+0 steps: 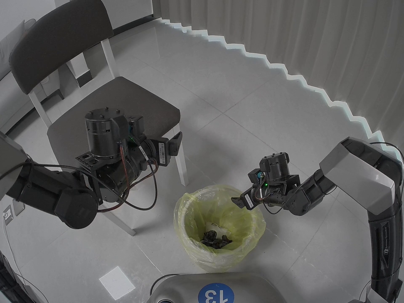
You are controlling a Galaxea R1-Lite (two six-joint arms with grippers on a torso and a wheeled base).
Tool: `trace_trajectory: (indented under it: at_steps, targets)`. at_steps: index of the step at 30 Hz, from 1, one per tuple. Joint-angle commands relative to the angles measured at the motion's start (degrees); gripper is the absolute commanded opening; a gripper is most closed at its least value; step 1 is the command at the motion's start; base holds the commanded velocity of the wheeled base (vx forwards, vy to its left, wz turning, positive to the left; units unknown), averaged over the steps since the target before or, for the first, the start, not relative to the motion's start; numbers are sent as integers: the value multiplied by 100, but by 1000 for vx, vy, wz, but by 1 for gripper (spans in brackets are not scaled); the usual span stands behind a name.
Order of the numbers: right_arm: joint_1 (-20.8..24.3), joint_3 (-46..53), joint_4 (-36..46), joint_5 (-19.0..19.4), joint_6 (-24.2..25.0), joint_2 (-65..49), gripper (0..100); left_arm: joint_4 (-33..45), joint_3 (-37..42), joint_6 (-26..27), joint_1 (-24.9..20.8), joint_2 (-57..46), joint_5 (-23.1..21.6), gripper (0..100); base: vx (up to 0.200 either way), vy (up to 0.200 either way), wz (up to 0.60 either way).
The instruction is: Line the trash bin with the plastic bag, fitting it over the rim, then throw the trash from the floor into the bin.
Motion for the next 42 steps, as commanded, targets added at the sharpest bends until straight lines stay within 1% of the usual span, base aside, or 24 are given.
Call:
trace_trajectory:
  at_steps: [1,11,15,19,21,23,24,25,27,31,34,37,41,42]
  targets:
    - [-1,-322,214,-32,-3,138,100,-70,118,11,13,-99,-1,100,0,0,0]
    - [-36,-261,267,-32,-56,253,100,-79,118,99,-22,-117,8,100,0,0,0]
    - [52,-155,196,-50,-311,235,100,-79,145,99,-4,-143,17,100,0,0,0]
    - [166,-164,161,-226,-601,235,100,-79,162,99,4,-161,17,100,0,0,0]
    - [210,-199,73,-252,-768,270,100,-79,154,99,4,-161,17,100,0,0,0]
    - [219,-252,-50,-331,-952,376,100,-79,162,99,4,-152,26,100,0,0,0]
    - [219,-252,-50,-331,-952,376,100,-79,162,99,4,-152,26,100,0,0,0]
    - [219,-375,-155,-445,-1093,534,100,-79,162,99,4,-152,26,100,0,0,0]
    - [219,-437,-243,-533,-1234,622,100,-79,171,99,-4,-161,17,100,0,0,0]
    - [219,-472,-375,-551,-1506,701,100,-79,180,99,4,-161,17,100,0,0,0]
    - [228,-489,-507,-551,-1585,710,100,-79,171,108,-4,-161,17,100,0,0,0]
    - [254,-480,-524,-560,-1647,701,100,-88,171,231,4,-152,17,100,0,0,0]
    - [272,-480,-524,-551,-1673,710,100,-141,171,249,-13,-161,8,100,0,0,0]
    - [281,-489,-524,-551,-1673,710,0,-150,171,257,-13,-161,17,100,0,0,0]
